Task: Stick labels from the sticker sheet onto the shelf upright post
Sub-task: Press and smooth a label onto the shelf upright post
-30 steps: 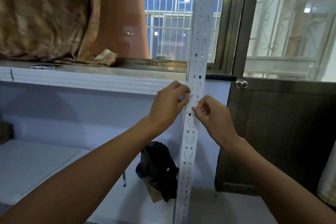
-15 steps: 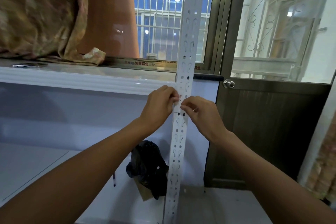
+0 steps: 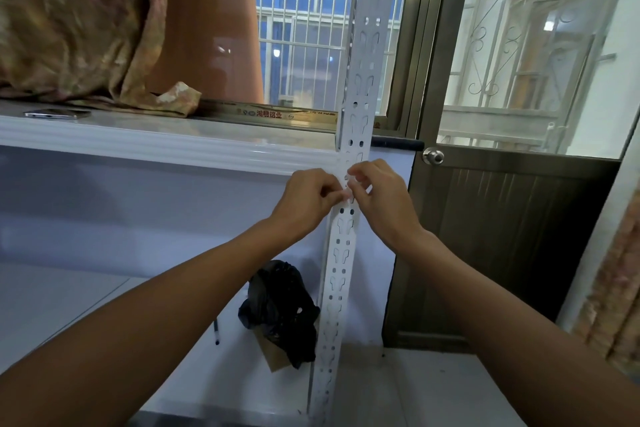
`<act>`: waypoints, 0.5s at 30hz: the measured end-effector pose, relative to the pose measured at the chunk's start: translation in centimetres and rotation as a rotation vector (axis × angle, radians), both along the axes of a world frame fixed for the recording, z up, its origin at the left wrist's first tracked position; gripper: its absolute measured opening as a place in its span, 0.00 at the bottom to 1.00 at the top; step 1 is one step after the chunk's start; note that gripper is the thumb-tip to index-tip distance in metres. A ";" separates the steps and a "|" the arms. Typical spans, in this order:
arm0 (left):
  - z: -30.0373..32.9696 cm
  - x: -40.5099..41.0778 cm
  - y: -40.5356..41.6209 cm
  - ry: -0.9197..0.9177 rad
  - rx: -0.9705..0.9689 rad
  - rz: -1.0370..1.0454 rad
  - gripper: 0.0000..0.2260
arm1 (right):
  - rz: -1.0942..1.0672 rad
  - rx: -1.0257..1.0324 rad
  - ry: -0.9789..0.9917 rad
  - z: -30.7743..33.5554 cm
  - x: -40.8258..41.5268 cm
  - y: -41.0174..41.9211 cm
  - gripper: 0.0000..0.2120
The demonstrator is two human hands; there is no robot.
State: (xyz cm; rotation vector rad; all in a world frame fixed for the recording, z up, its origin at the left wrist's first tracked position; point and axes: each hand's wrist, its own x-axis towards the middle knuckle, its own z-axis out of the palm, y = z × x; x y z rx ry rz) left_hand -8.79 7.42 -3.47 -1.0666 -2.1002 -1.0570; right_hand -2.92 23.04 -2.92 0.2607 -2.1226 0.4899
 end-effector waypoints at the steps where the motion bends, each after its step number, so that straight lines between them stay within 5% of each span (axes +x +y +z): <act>1: -0.1 0.0 0.0 -0.001 -0.019 0.017 0.11 | -0.008 0.010 -0.006 0.0 0.0 0.0 0.05; 4: -0.4 -0.2 -0.3 0.009 -0.085 0.099 0.16 | -0.042 0.048 -0.091 -0.3 0.2 0.3 0.05; 7: -0.9 0.2 -0.7 -0.027 -0.264 0.041 0.04 | -0.069 0.124 -0.197 -0.5 0.8 0.9 0.09; 9: -1.1 0.6 -0.8 -0.040 -0.385 0.022 0.13 | -0.093 0.158 -0.218 -0.3 1.1 1.2 0.09; 12: -0.5 0.7 -1.0 -0.059 -0.279 0.059 0.03 | -0.111 0.142 -0.229 0.3 1.6 1.2 0.07; 15: 0.5 0.8 -1.3 -0.097 -0.236 0.011 0.06 | -0.108 0.132 -0.227 0.9 1.8 0.7 0.08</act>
